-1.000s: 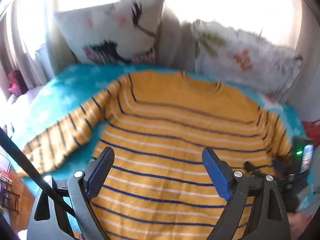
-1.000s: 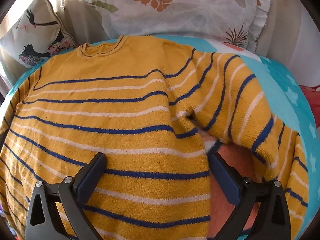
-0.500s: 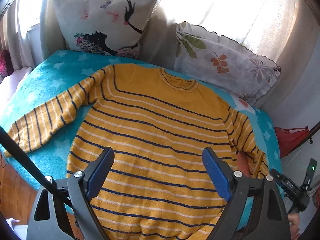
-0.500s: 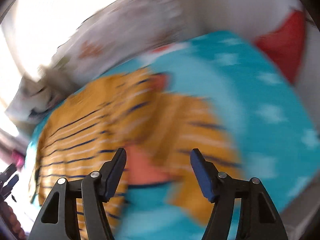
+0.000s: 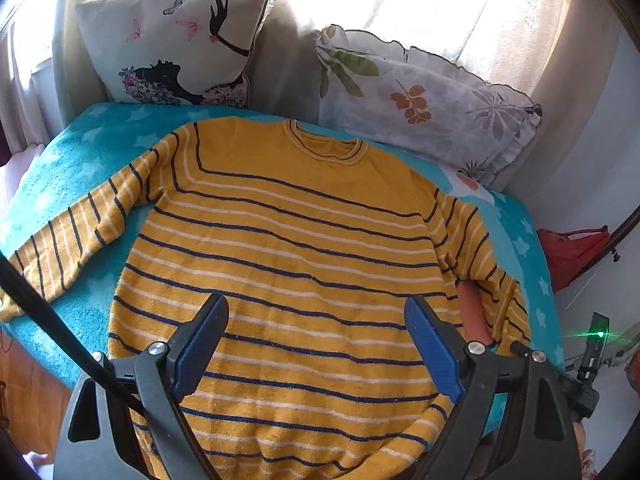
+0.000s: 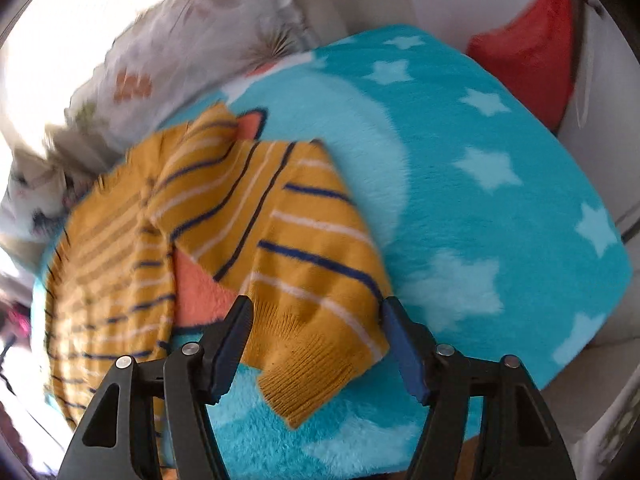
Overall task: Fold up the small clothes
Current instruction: 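Move the right tool over the sweater toward the sleeve cuff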
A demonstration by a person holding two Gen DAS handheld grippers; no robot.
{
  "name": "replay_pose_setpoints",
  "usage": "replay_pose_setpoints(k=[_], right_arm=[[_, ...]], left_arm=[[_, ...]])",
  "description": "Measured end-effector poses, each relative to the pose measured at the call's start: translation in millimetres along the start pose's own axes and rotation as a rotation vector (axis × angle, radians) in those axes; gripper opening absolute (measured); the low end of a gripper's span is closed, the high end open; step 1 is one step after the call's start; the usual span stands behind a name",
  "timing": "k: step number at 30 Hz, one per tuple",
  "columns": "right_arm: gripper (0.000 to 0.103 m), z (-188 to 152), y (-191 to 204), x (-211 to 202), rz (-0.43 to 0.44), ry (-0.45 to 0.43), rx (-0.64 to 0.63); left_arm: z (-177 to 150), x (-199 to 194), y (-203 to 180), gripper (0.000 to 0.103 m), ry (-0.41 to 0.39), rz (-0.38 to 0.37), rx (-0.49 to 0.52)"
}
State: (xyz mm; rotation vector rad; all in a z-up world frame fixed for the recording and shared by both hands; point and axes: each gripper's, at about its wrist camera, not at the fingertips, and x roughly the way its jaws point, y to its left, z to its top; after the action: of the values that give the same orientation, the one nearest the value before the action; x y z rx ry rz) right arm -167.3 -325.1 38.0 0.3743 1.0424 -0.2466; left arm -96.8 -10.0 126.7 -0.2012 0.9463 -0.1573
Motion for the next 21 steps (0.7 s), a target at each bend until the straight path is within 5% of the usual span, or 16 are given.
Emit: replay_pose_setpoints(k=[1, 4, 9, 14, 17, 21], right_arm=[[0.008, 2.3, 1.1, 0.6, -0.004, 0.014, -0.023], [0.007, 14.5, -34.2, -17.3, 0.028, -0.05, 0.062], [0.008, 38.5, -131.2, -46.9, -0.107, -0.143, 0.332], [0.011, 53.1, -195.2, -47.0, -0.312, -0.129, 0.448], [0.027, 49.1, -208.7, -67.2, -0.275, -0.167, 0.509], [0.037, 33.4, -195.7, -67.3, -0.218, -0.15, 0.407]], left_arm=[[0.5, -0.7, 0.5, 0.089, -0.003, 0.001, -0.002], [0.4, -3.2, 4.9, 0.089, -0.01, 0.0, -0.022], [-1.1, -1.2, 5.9, 0.089, -0.006, -0.002, -0.036], [-2.5, 2.4, -1.4, 0.089, 0.006, -0.007, -0.01], [-3.9, 4.5, -5.0, 0.089, 0.01, -0.003, 0.007], [-4.7, 11.8, -8.3, 0.089, 0.034, -0.014, 0.007]])
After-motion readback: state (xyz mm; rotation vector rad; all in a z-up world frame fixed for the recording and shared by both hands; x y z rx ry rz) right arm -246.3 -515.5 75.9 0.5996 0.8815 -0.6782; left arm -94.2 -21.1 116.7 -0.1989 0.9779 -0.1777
